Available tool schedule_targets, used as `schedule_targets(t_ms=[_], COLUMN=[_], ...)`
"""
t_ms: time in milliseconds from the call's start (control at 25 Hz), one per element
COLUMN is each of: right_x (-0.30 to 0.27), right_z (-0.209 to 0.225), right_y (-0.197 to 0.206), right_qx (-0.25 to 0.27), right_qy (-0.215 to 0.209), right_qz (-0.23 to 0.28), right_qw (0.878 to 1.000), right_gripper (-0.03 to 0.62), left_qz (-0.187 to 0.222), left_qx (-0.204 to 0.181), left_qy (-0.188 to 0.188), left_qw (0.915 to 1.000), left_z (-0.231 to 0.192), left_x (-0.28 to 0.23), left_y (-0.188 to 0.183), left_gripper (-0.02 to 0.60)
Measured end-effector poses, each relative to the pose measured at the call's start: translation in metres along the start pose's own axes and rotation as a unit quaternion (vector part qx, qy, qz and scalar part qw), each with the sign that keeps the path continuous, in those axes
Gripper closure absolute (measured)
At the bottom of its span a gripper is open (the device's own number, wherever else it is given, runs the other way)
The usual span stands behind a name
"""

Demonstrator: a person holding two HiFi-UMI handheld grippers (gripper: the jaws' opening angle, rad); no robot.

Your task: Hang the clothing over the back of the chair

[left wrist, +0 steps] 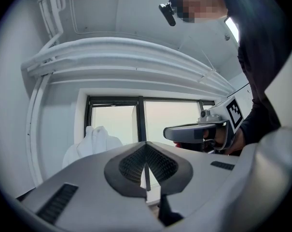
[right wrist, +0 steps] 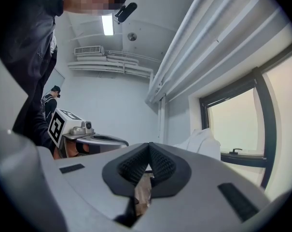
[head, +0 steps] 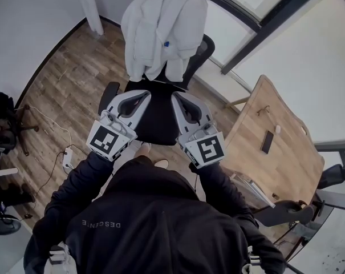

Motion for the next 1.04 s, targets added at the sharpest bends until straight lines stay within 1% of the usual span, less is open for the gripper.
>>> schedule_targets(t_ms=[200, 360, 1040], right_x=[0.003, 0.004, 0.003], right_z=[-0.01, -0.014, -0.014], right_y=[0.003, 0.004, 0.002], right_qx=[0.003, -0.007, -0.002], right_qy=[-0.007, -0.005, -0.006], right_qz=[-0.007, -0.008, -0.008], right_qw=[1.0, 1.0, 1.0], right_gripper=[0.6, 0.6, 0.6], left_qz=[0.003, 0.003, 0.011], left_qx=[0.002, 0.002, -0.001], left_qy=[-0.002, -0.002, 0.002], left_qw=[1.0, 1.0, 0.9999], left_z=[0.002, 0.004, 0.004], left_x=[0.006, 0.007, 0.004], left_y=[0.001, 0.002, -0.002], left_gripper=[0.563, 0.563, 0.563])
Point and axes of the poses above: the fingertips, and each gripper's own axes: x backward along the fingers, z to its right, y out of its underside, the point moved 6 cm from there along x, backward along the fingers, and after that the axes turned 1 degree about x, right-handed, at the moved point
